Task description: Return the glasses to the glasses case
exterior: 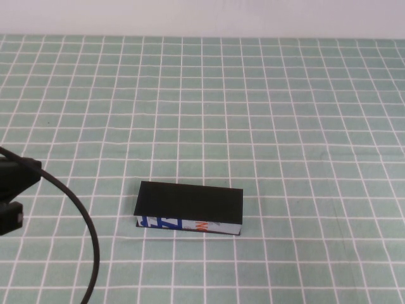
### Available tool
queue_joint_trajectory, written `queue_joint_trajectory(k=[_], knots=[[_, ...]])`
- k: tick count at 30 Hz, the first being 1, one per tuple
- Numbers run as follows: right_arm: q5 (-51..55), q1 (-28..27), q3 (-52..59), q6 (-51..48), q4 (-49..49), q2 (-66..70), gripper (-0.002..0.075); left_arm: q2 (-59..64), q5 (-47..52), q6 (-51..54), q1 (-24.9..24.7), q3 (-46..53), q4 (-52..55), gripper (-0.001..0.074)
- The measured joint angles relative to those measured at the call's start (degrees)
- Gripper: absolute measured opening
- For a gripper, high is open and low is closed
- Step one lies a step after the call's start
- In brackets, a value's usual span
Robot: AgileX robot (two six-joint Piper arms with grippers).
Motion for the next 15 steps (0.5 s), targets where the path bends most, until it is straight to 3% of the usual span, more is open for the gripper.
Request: queue_joint_trajectory(k=[15], knots=[[0.11,0.00,0.00,0.00,0.00,0.00,-0.0011,-0.29,-2.70,0.00,0.00,0.23,0.00,-0.0002]])
